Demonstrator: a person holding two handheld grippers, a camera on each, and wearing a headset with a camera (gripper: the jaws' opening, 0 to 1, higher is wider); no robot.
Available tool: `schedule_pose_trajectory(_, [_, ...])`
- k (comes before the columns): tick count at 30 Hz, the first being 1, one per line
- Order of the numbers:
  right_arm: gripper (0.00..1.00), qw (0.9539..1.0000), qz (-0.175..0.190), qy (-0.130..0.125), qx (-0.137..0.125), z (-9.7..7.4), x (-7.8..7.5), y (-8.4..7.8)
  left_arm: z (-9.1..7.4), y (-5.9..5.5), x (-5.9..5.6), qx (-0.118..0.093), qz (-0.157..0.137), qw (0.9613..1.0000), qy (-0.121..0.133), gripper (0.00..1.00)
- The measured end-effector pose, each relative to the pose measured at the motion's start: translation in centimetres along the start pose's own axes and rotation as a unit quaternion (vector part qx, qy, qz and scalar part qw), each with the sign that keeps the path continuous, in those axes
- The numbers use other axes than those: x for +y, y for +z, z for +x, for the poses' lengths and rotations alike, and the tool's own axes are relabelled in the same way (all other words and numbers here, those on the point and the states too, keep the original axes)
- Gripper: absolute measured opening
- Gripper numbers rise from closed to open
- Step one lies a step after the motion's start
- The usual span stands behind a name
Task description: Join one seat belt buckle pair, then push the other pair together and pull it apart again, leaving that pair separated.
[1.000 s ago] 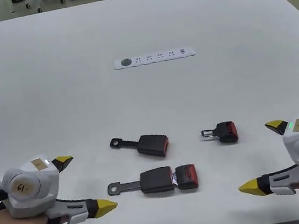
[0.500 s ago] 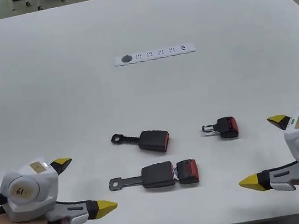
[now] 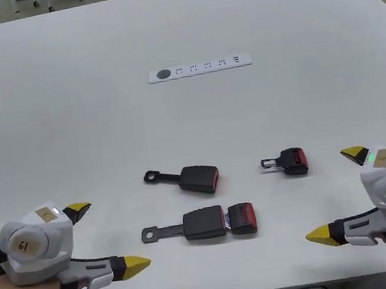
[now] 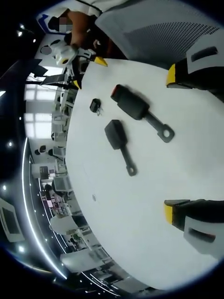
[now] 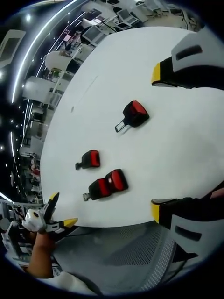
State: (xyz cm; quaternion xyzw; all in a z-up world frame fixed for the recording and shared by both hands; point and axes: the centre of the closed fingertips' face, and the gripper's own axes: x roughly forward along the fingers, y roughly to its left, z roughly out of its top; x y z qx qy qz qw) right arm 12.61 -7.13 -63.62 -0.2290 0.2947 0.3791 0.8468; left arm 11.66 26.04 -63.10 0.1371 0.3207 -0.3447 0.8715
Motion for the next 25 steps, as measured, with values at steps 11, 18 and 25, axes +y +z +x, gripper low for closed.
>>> schedule_pose_trajectory(11, [1.00, 1.0000, 0.006, -0.005, 0.002, 0.07, -0.30, 0.10, 0.16, 0.07, -0.13, -0.006, -0.003, 1.0000, -0.007, 1.00])
schedule_pose_trajectory(18, [1.00, 0.9999, 0.015, -0.005, 0.000, -0.13, -0.13, 0.60, 0.25, 0.36, -0.12, -0.012, -0.005, 0.9999, -0.009, 1.00])
schedule_pose_trajectory(25, [1.00, 0.9997, 0.024, -0.005, 0.001, 0.46, -0.43, 0.22, 0.46, 0.65, -0.15, -0.015, -0.006, 0.9998, -0.009, 1.00])
